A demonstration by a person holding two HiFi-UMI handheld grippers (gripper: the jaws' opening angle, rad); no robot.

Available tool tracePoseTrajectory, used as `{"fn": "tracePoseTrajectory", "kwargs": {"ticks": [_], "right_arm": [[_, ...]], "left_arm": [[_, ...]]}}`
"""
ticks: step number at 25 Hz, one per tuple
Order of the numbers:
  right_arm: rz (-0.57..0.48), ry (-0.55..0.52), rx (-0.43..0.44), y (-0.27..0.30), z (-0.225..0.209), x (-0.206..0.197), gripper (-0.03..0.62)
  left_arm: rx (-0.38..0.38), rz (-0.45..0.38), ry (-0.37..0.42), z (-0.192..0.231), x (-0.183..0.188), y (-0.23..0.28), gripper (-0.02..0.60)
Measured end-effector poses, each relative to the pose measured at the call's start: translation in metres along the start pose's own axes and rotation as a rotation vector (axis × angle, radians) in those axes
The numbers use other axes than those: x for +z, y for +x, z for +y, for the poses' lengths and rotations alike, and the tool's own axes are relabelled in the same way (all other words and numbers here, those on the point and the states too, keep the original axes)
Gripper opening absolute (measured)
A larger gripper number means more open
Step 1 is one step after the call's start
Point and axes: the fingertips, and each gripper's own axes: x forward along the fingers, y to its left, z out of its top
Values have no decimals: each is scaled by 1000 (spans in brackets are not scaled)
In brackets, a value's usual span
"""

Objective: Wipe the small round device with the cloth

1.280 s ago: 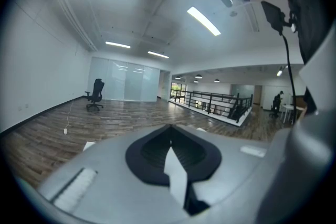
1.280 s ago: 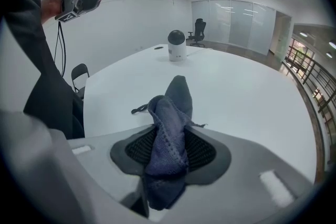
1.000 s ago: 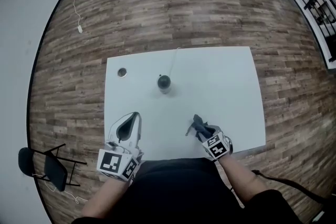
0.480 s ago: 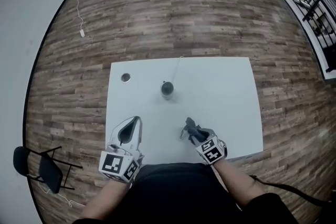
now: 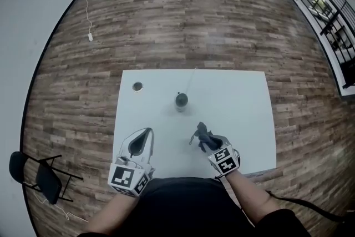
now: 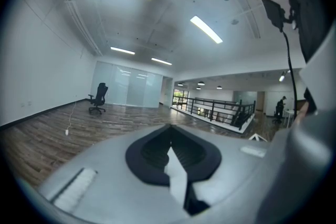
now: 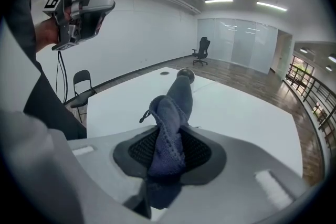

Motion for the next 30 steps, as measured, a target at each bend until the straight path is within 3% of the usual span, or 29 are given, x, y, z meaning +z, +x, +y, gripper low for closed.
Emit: {"fn": "tracePoseTrajectory", "kwargs": {"ticks": [15,30], "right_arm": [[-152,-39,-43,-19,-14,90,112],[-167,-53,-65,-10,-38,121,112]], "left_arm": [[-2,-23,-7,11,1,4,5],[5,-6,-11,21,-2,14,6]]}}
